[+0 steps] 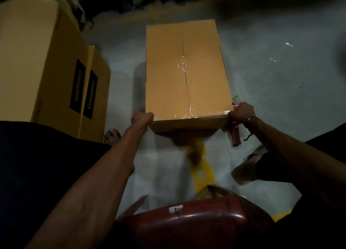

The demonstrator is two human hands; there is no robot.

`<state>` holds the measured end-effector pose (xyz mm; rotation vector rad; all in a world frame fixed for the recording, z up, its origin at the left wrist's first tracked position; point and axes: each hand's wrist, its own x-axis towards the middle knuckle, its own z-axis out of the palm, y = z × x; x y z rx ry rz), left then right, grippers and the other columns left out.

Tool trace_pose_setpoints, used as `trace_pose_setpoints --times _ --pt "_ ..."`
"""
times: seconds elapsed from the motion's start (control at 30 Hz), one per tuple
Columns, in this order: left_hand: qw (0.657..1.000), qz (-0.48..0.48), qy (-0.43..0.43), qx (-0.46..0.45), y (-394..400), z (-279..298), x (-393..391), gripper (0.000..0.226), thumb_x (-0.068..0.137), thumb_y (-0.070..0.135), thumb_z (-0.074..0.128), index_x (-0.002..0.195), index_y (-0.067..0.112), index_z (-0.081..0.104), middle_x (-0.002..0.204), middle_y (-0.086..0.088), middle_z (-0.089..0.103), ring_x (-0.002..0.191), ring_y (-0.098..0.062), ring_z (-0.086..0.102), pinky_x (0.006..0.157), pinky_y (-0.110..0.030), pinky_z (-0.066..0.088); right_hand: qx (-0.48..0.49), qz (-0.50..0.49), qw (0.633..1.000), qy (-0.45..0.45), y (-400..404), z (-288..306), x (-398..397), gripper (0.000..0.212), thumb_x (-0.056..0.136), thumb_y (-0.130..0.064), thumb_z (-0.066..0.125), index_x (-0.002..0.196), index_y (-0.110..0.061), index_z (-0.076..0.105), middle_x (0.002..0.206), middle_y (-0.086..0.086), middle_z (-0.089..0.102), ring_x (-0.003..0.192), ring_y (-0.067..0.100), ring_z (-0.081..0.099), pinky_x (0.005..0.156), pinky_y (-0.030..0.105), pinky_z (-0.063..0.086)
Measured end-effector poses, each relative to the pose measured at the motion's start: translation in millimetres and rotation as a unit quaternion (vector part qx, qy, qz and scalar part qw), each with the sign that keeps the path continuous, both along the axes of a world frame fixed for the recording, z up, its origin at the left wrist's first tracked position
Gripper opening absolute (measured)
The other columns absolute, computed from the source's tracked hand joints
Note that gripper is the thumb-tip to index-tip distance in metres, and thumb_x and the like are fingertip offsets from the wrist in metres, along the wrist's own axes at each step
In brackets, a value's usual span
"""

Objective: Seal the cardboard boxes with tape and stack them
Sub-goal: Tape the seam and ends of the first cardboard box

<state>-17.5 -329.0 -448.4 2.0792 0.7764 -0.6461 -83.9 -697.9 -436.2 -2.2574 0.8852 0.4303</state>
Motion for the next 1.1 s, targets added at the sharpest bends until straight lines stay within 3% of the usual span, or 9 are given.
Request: trace_pose_setpoints --times 0.07,0.17,0.33,0.53,0.67,0.73,0.87,0.97,1.1 --pt "1.000 -0.003 0.005 -0.028 -4 -1 2 0.033 0.088 0.017 0.066 0.113 -0.004 0.063 0.097 -0.018 0.067 0.070 -0.029 0.062 0.053 -0.027 0.042 0.038 -0.017 0.999 0.012 0 2 5 0.031 0.081 -0.028 0.073 0.094 0.000 0.071 0.088 0.015 0.074 0.069 0.027 0.073 0.060 0.033 0.063" --pt "1.000 -0.006 0.005 -0.009 -1 -9 3 0.046 0.091 0.025 0.077 0.122 -0.005 0.062 0.118 -0.022 0.067 0.104 -0.037 0.068 0.068 -0.034 0.050 0.054 -0.042 0.997 0.021 0 2 9 0.037 0.086 -0.041 0.072 0.091 -0.005 0.067 0.088 0.012 0.072 0.070 0.027 0.072 0.067 0.040 0.064" --pt "1.000 -0.015 -0.010 0.026 -4 -15 0 0.057 0.092 0.016 0.078 0.136 -0.009 0.053 0.132 -0.025 0.061 0.117 -0.040 0.062 0.080 -0.041 0.052 0.012 0.000 1.000 0.022 6 -2 10 0.026 0.092 -0.032 0.074 0.097 -0.008 0.066 0.097 0.012 0.068 0.060 0.018 0.059 0.041 0.017 0.048" --pt "0.999 -0.039 -0.006 0.032 -5 -14 3 0.051 0.095 0.010 0.071 0.136 -0.013 0.051 0.134 -0.027 0.057 0.120 -0.041 0.057 0.080 -0.037 0.045 0.017 -0.003 1.000 0.002 6 -1 8 0.046 0.088 -0.029 0.079 0.119 0.003 0.068 0.121 0.021 0.069 0.106 0.034 0.067 0.089 0.046 0.057" --pt "0.999 -0.053 -0.014 0.001 -2 -11 4 0.029 0.093 0.006 0.065 0.118 -0.010 0.060 0.110 -0.022 0.061 0.108 -0.038 0.061 0.076 -0.034 0.046 0.057 -0.020 0.998 0.000 5 -5 6 0.039 0.091 -0.027 0.076 0.112 0.004 0.066 0.117 0.023 0.069 0.102 0.037 0.067 0.093 0.052 0.056" --pt "0.998 -0.046 -0.022 -0.031 -6 -11 3 0.040 0.085 0.014 0.063 0.120 -0.005 0.057 0.111 -0.018 0.061 0.105 -0.037 0.061 0.082 -0.037 0.054 0.066 0.003 0.998 0.000 10 -3 5 0.041 0.095 -0.024 0.070 0.124 0.003 0.057 0.121 0.019 0.064 0.102 0.032 0.061 0.096 0.047 0.053" --pt "0.999 -0.023 -0.012 -0.046 -27 -15 -2 0.113 0.074 0.044 0.086 0.155 -0.002 0.024 0.155 -0.023 0.039 0.136 -0.039 0.047 0.105 -0.049 0.050 0.065 -0.011 0.998 0.007 34 -10 10 0.115 0.078 -0.048 0.080 0.158 -0.003 0.010 0.152 0.023 0.040 0.132 0.041 0.045 0.110 0.049 0.044" --pt "0.999 -0.045 -0.012 -0.012 -40 -17 -5 0.179 0.032 0.081 0.089 0.161 0.004 -0.008 0.167 -0.024 0.014 0.152 -0.042 0.023 0.120 -0.054 0.034 0.040 -0.025 0.999 0.023 53 -20 12 0.155 0.057 -0.073 0.086 0.160 -0.011 -0.012 0.166 0.024 0.007 0.151 0.045 0.016 0.120 0.054 0.023" --pt "0.994 -0.047 -0.020 0.096 -51 -22 -6 0.176 0.029 0.074 0.094 0.161 0.009 -0.002 0.164 -0.024 0.017 0.150 -0.042 0.021 0.118 -0.055 0.029 -0.004 -0.043 0.998 0.034 65 -28 13 0.181 0.025 -0.090 0.079 0.159 -0.015 -0.017 0.165 0.027 0.001 0.152 0.049 0.005 0.118 0.063 0.019"
